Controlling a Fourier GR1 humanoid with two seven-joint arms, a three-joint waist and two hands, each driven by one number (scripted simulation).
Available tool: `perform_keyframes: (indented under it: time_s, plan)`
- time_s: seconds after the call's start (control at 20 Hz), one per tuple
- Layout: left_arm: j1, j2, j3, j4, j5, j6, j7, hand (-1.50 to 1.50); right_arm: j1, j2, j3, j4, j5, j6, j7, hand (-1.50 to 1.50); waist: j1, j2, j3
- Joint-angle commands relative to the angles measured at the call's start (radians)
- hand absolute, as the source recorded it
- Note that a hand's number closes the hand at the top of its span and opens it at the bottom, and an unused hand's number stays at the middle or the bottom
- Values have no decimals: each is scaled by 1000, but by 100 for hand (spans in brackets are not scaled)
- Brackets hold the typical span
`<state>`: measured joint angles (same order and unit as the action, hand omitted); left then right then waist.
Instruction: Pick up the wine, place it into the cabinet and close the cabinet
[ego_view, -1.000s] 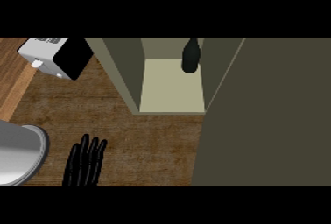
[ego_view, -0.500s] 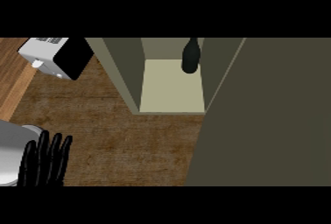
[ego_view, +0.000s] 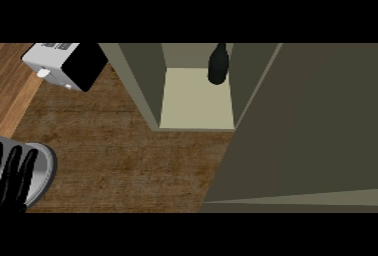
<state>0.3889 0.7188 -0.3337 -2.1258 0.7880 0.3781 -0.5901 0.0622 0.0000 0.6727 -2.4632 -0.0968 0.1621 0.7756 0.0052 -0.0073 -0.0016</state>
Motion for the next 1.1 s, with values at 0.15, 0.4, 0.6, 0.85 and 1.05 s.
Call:
perform_keyframes:
  time_s: [0.15, 0.4, 0.6, 0.85, 1.05]
  plan:
    - [73, 47, 115, 14, 56, -112, 5, -150, -64, -1, 315, -18, 169, -185, -12, 150, 4, -6, -1]
    - [38, 52, 180, 75, 96, -189, 19, -150, -141, -1, 370, 24, 209, -319, -28, 150, -4, -3, -2]
    - [28, 59, 213, 65, 115, -190, 54, -150, -218, -3, 383, 80, 267, -403, -69, 150, -1, -1, -1]
    - [40, 42, 206, 94, 136, -257, 60, -150, -390, -5, 353, 144, 296, -491, -21, 150, 10, 0, -3]
    - [-3, 37, 219, 99, 142, -264, 83, -150, -526, -7, 280, 205, 262, -583, 7, 150, 17, 4, -3]
